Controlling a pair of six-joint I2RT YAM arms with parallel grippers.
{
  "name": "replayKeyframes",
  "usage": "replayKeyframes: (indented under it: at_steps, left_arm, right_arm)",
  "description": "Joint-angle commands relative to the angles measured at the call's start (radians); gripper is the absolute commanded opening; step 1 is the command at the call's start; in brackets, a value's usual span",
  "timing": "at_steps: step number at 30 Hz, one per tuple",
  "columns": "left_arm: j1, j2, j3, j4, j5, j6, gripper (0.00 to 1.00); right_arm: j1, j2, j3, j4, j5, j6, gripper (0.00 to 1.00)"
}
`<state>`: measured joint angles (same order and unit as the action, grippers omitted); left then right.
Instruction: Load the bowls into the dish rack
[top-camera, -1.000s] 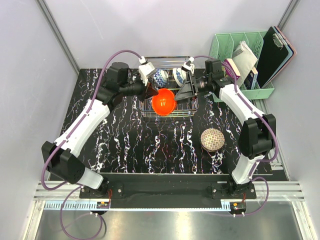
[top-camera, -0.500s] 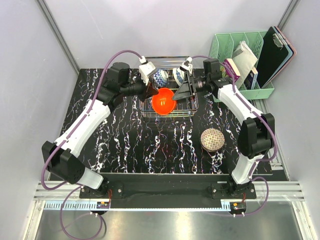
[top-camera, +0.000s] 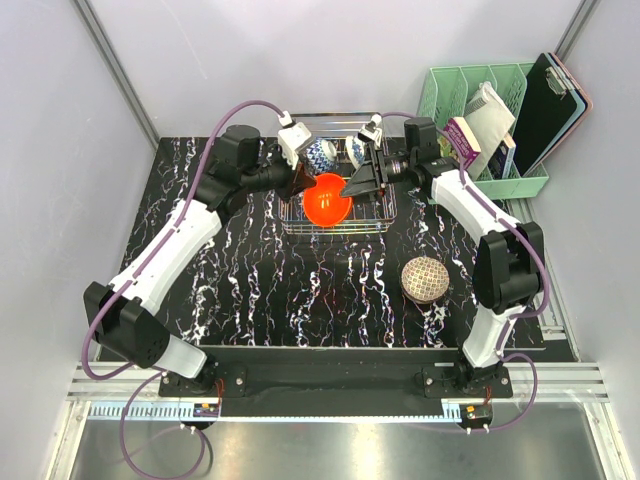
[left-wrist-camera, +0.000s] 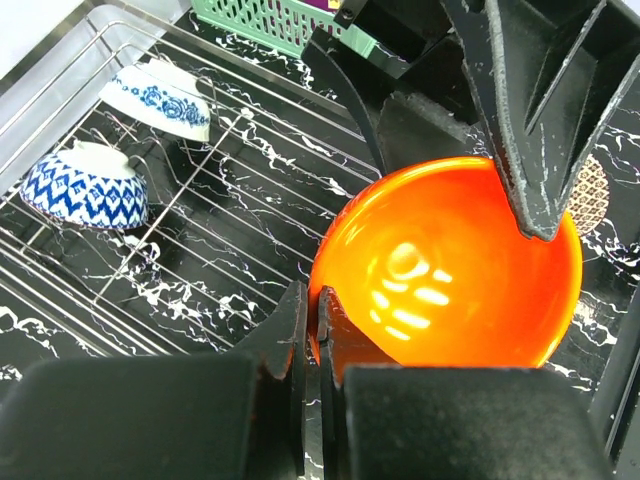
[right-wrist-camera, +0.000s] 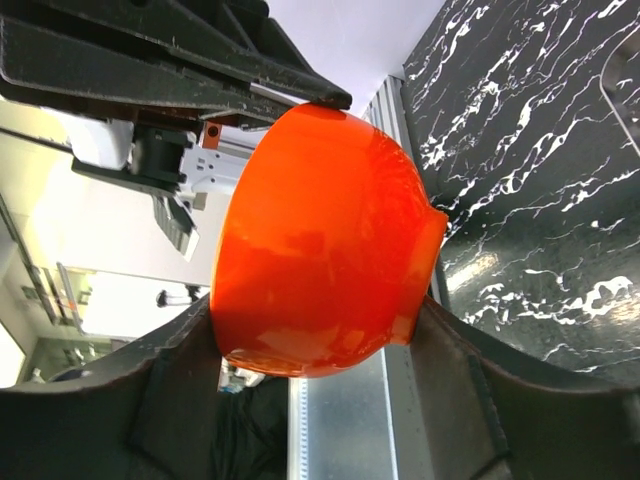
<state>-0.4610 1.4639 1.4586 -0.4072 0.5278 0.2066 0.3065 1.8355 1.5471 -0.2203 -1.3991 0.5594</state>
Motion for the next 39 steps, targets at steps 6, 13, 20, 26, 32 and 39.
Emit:
replayKeyframes:
  at_steps: [6,13,20,26,32,39]
  left_arm:
    - [-0.005,-0.014,-0.015,0.082,-0.006,-0.013,0.0]
    - [-0.004,-0.008,0.008,0.074,-0.04,-0.021,0.68]
    - [0.154,-0.03,0.103,0.042,-0.041,-0.066,0.99]
    - [0.194,-0.013,0.022,-0.036,-0.147,-0.007,0.99]
    - [0.235,-0.007,-0.102,-0.024,-0.18,0.027,0.99]
    - [0.295,-0.02,-0.149,-0.021,-0.149,0.05,0.99]
  right_arm:
    - [0.014,-0.019,0.013,0.059,-0.047,0.03,0.21]
    - [0.014,-0.028,-0.012,0.053,0.02,0.016,0.01]
    - [0.003,-0.022,0.058,-0.176,0.23,-0.178,0.0]
    - [0.006,0.034,0.235,-0.382,0.605,-0.38,0.0]
    - [0.029,0.102,0.364,-0.436,0.981,-0.505,0.0]
    - [0.138,0.162,0.378,-0.444,1.36,-0.69,0.0]
